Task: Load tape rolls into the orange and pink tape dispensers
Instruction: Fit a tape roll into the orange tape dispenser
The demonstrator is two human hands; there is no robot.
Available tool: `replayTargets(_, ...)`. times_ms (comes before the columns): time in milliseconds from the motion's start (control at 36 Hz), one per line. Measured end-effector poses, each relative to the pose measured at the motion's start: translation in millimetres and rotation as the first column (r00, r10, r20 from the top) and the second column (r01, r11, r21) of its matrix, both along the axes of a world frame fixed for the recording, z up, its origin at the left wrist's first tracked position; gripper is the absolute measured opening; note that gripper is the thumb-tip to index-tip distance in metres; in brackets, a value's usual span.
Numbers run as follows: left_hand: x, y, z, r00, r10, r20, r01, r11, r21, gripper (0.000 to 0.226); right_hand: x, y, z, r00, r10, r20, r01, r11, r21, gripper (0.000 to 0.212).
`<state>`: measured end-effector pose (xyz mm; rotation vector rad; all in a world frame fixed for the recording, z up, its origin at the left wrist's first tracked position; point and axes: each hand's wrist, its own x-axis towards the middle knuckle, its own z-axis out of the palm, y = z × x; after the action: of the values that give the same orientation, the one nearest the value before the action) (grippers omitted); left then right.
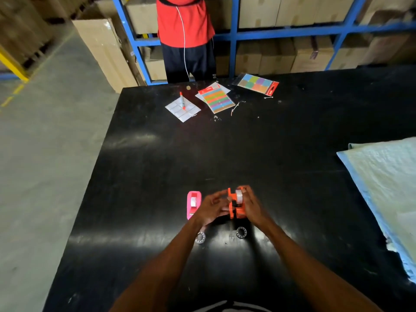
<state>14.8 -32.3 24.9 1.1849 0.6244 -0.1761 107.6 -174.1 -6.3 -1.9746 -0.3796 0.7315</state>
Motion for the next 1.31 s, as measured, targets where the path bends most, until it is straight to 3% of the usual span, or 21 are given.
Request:
replayTargets(167,-11.2,-4.1,19.8,1.0,0.012,0.021,-0.012,1.0,-0.009,0.04,-10.1,5.2,7.4,0.999,-0.014,-0.044,0.016,0.999,0.048,0.031)
replayTargets(472,-45.1,0.3,36.5,0.993,0.086,0.087,-0.092,0.994,0.067,0.037,-40.6,23.4,42.9,1.0,0.014,0.028,-0.016,0.998,0.06,0.025)
replayTargets(667,-62.3,8.8,44.9,0.994,0.072,0.083,-0.08,0.992,0.102,0.039,-61.1,37.3,59.2,0.999,0.003,0.044,-0.007,0.997,0.074,0.035)
replayTargets(889,-70.3,8.5,51.1,0.956,0.23,0.185,-0.255,0.959,0.126,0.033,-66.9,53.7,65.9,1.0,-0.013,0.025,0.008,0.984,0.179,0.026)
replayTargets(1028,-66.9,-9.0,53.5,0.898,0.431,0.085,-0.426,0.902,-0.078,0.033,-75.5,64.5,69.0,0.987,0.12,0.104,-0.117,0.993,-0.032,0.029)
replayTargets(1111,-67.0,-9.4,52.2,0.9,0.435,0.038,-0.421,0.887,-0.192,0.038,-85.5,64.4,76.6,0.97,0.172,0.172,-0.144,0.976,-0.164,0.028)
replayTargets(1194,-71.5,-5.4,50.0,0.88,0.475,-0.002,-0.461,0.854,-0.242,0.05,-88.4,65.0,78.5,0.962,0.153,0.228,-0.1,0.969,-0.227,0.036)
replayTargets(1306,-78.3,2.9,45.8,0.881,0.472,0.016,-0.455,0.857,-0.24,0.045,-92.1,68.3,83.5,0.96,0.173,0.222,-0.112,0.959,-0.26,0.035)
